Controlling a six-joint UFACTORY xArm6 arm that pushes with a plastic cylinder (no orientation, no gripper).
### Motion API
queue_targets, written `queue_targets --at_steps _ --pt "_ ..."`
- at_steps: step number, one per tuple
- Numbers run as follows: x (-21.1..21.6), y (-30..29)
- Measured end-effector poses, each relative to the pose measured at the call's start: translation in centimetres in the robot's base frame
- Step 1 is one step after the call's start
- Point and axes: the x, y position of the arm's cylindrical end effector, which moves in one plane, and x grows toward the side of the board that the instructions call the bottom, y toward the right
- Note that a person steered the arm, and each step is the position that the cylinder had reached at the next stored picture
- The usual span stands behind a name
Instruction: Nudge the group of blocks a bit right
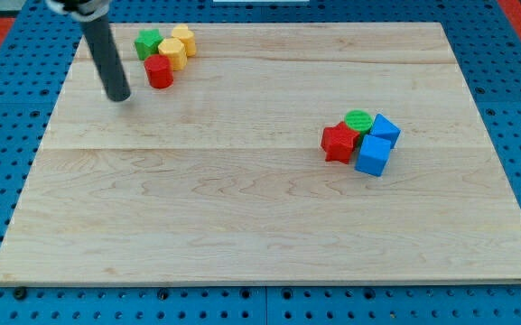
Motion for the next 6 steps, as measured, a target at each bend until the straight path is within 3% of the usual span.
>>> queue_targets --at_steps 1,2,3,4,5,6 --pt "-1.2 -1.6" --pt "-6.7 -7.9" --pt "-12.3 -8.7" --pt "-17.3 -7.5" --pt "-13.6 0.6" --pt "-14.3 4.6"
